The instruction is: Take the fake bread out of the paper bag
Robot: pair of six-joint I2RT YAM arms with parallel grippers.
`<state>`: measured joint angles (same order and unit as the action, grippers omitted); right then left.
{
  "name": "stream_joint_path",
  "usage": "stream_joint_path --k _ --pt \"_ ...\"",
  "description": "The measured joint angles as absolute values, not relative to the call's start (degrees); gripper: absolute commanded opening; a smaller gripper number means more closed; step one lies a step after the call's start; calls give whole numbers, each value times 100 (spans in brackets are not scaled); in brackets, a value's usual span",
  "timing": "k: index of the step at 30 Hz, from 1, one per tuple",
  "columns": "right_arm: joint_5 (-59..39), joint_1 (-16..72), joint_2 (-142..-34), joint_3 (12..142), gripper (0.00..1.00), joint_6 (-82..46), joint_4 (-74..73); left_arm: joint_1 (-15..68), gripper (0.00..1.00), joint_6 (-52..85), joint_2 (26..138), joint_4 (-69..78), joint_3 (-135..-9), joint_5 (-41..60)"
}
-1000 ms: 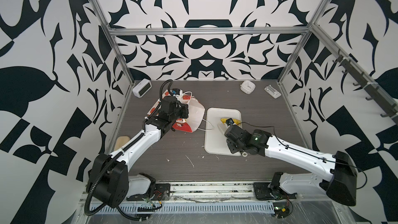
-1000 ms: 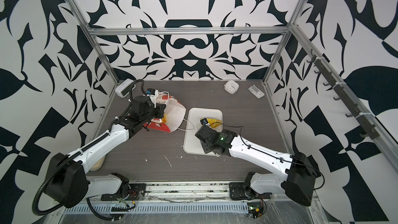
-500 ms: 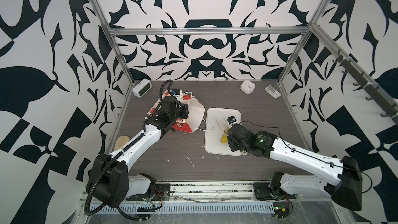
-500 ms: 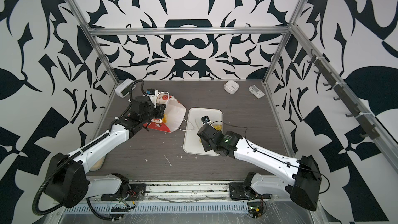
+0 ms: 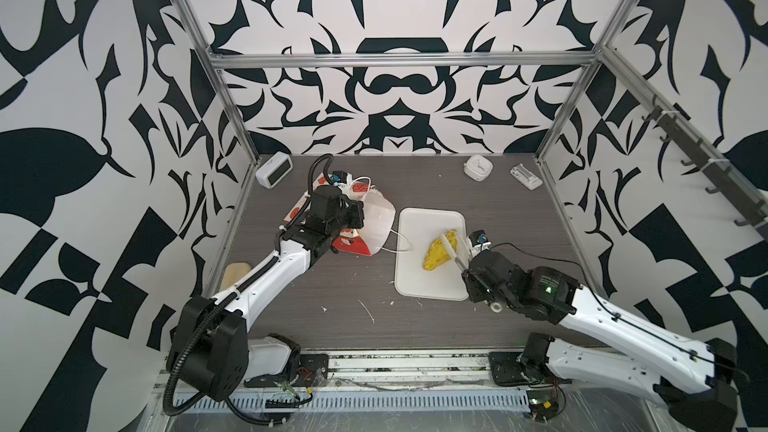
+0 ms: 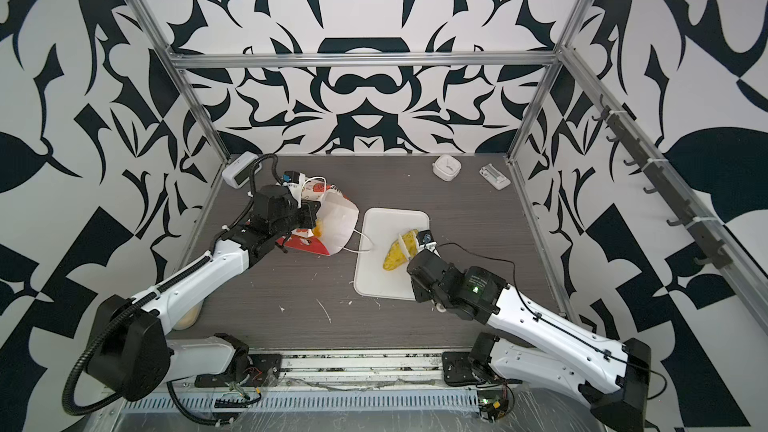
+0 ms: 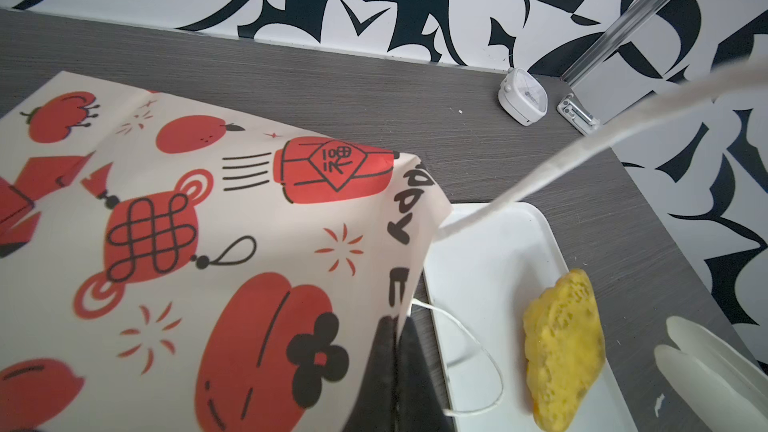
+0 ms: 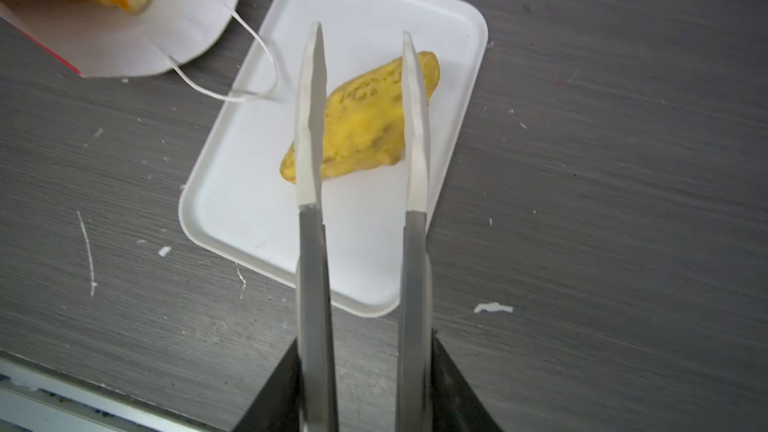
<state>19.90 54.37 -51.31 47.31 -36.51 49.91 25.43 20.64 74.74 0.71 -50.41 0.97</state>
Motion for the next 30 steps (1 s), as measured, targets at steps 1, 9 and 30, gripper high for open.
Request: stream_joint_path --k 1,9,30 --pt "1984 5437 -5096 4687 45 -3739 5046 2543 3 2064 7474 89 -5033 99" --pt "1798 5417 -4283 3785 47 -4504 5009 2539 3 2108 7474 150 -5000 167" --pt "-56 3935 -4097 2698 51 -4895 2921 2539 3 2145 7474 235 -4904 287"
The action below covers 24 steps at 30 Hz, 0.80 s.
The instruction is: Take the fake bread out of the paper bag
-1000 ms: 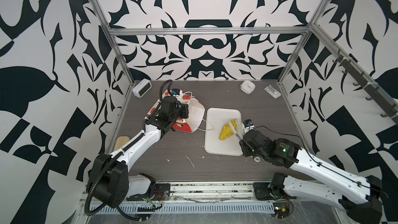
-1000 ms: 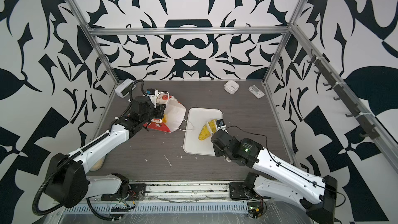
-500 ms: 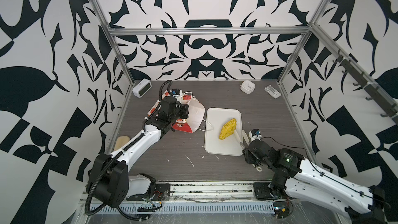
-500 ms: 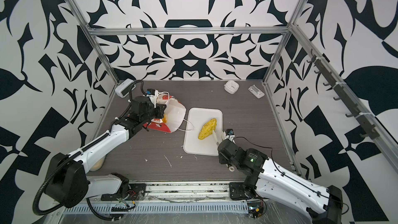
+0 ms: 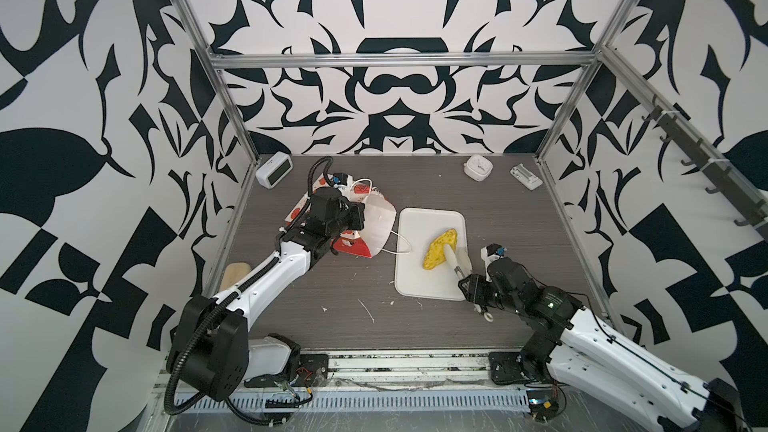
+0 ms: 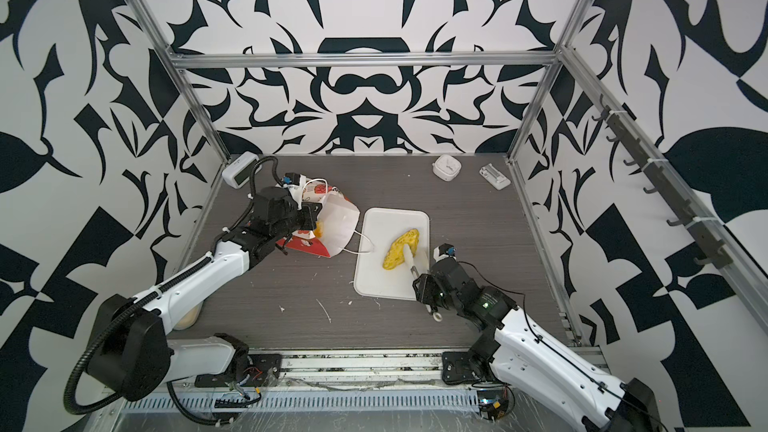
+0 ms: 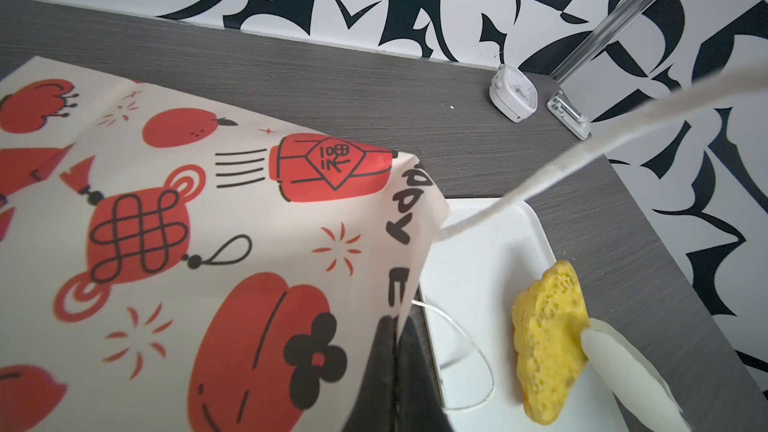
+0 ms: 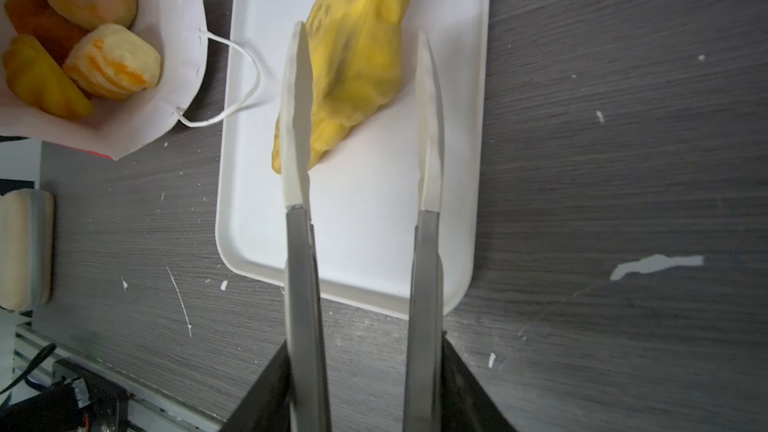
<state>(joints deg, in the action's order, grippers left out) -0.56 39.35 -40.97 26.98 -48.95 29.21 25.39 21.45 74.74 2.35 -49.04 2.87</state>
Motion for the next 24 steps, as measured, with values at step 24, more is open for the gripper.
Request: stream_joint_path --k 24 --pt "-816 3354 -5286 2897 20 -4394 2255 2539 3 2165 7474 252 -4904 285"
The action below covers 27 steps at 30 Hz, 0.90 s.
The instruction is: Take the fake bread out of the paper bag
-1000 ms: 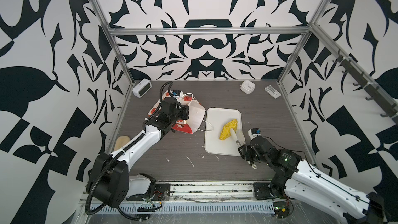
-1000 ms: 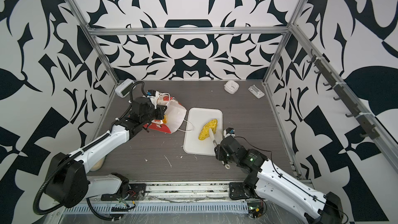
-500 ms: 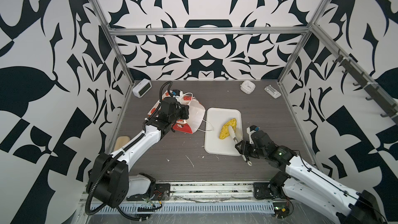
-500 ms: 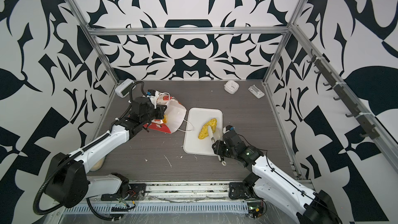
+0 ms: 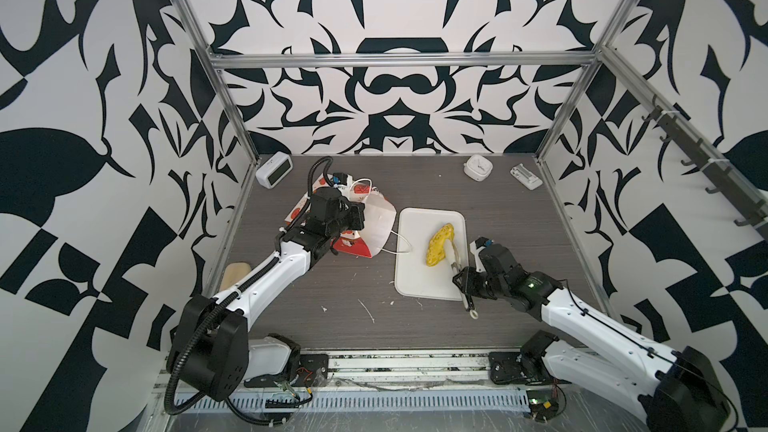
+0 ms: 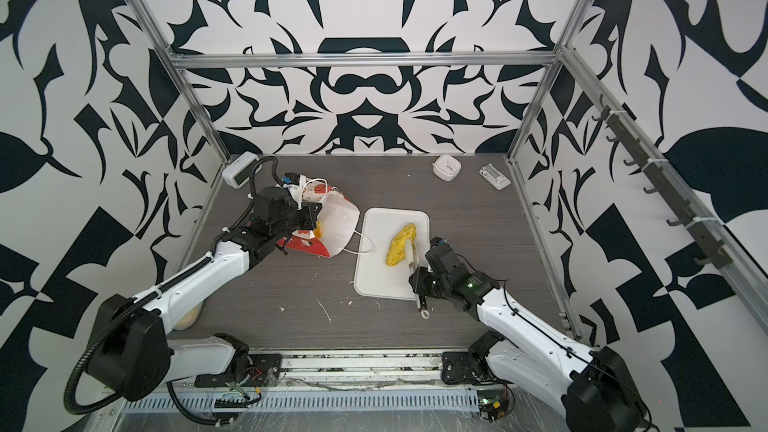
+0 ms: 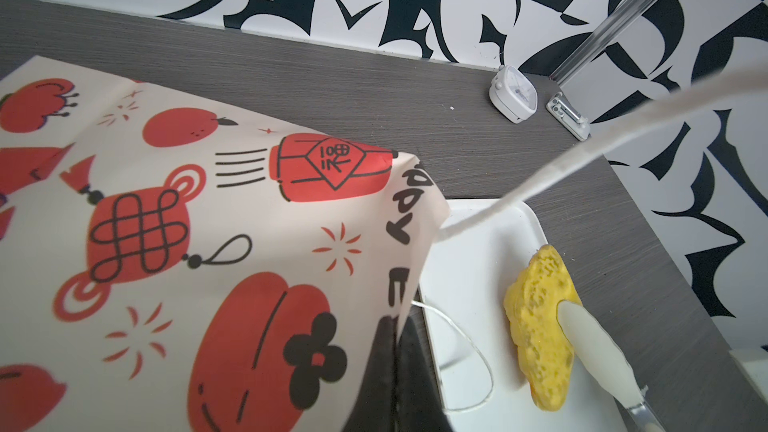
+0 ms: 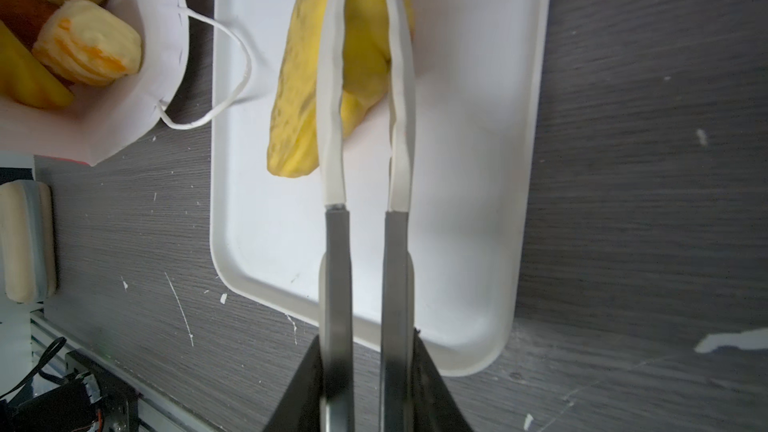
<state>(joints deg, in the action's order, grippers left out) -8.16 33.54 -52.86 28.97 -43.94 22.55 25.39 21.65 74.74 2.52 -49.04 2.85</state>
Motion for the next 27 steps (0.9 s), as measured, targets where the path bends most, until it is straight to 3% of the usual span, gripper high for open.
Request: stream_joint_path --k 11,21,27 --pt "-513 3323 -5140 3588 11 -3868 3186 2539 3 2187 7507 362 -4838 298" --pt "711 3326 -6471 5706 9 -2469 4991 2539 3 2139 7489 362 -4834 257" --pt "1660 3763 -7616 6845 9 -1765 5968 2539 3 2095 7325 314 -4829 204"
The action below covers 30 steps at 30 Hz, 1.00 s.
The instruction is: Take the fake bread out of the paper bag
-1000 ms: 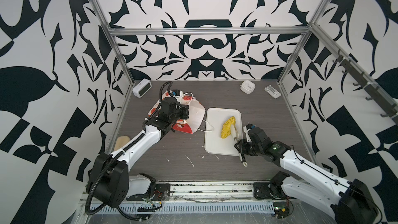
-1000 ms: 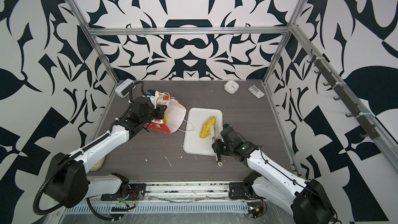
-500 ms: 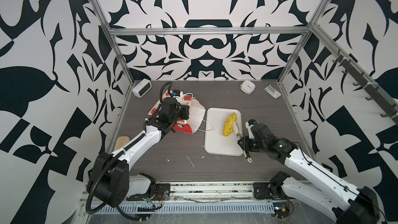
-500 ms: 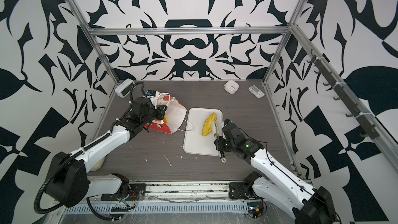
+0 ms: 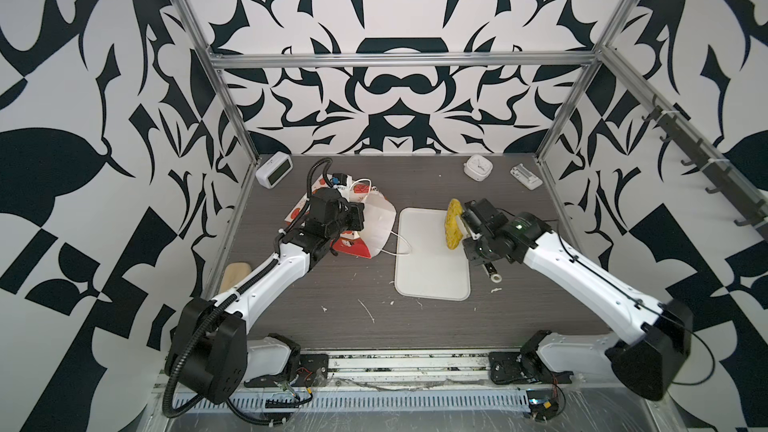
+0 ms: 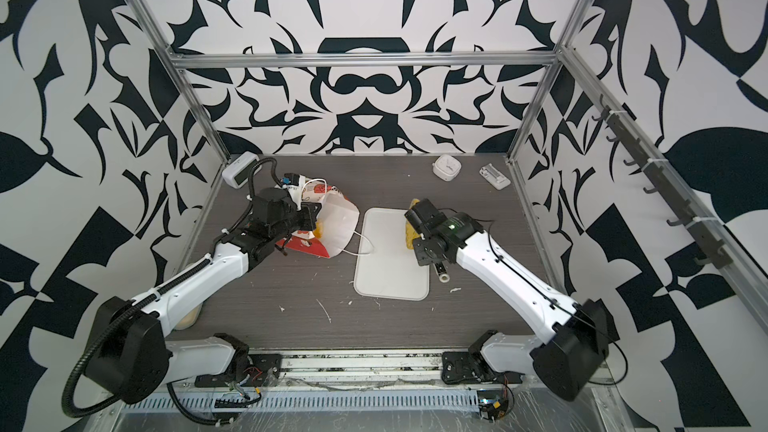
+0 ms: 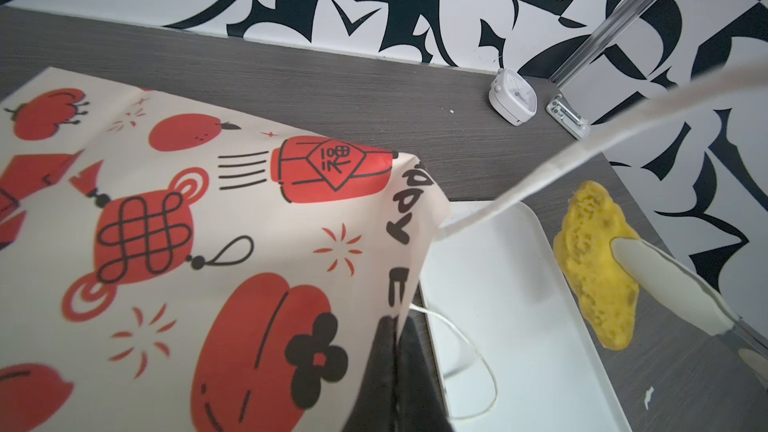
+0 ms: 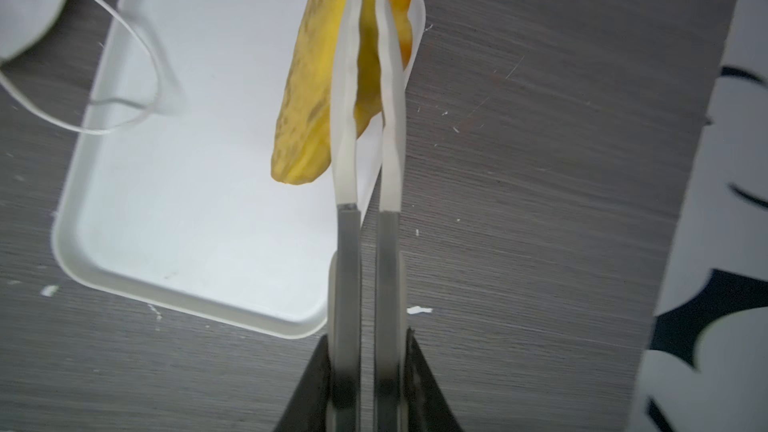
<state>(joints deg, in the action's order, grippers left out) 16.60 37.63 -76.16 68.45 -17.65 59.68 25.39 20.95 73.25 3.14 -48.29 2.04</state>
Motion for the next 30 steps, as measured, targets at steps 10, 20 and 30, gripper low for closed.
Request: stream_joint_path --k 10,20,30 --pt "3481 4794 -9360 7695 7 -1378 6879 2508 3 2008 7142 220 -4829 128" --pt "4578 5135 -10215 7773 7 -1743 7481 2497 3 1949 7076 180 -4829 102" --pt "4436 5518 -10575 7717 16 -2202 7273 2497 3 1942 7076 180 -4829 86"
